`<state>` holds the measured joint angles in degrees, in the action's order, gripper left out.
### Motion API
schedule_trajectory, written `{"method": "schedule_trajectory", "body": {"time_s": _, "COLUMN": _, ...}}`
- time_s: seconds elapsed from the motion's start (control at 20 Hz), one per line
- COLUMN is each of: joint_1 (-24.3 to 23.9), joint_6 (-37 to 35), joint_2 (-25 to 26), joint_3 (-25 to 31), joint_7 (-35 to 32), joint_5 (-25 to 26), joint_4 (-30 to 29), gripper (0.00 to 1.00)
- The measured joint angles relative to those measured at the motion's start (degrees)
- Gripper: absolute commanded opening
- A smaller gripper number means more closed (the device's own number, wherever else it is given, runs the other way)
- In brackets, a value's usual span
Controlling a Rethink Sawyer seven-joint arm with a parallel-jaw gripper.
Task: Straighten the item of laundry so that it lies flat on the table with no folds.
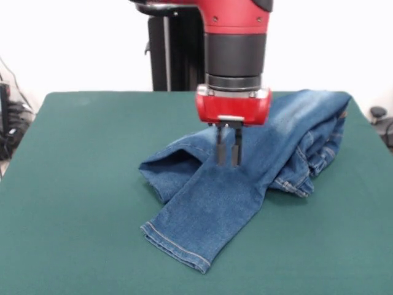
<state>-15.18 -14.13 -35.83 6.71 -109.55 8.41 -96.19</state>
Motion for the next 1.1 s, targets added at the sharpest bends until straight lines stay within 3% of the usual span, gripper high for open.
{"method": "schedule_trajectory", "body": {"time_s": 0.5, "joint_1": -4.0, "joint_6": -10.0, "joint_2": 0.0, "joint_3": 0.0, "joint_7": 0.0, "joint_5": 0.2, "joint_4": 7.4, "gripper": 1.00}}
{"method": "schedule_trajectory", "body": {"time_s": 1.1, "joint_1": -6.2, "joint_6": -15.9, "joint_2": 7.5, "joint_3": 0.0, "joint_7": 0.0, "joint_5": 0.5, "joint_4": 23.3, "gripper": 1.00}}
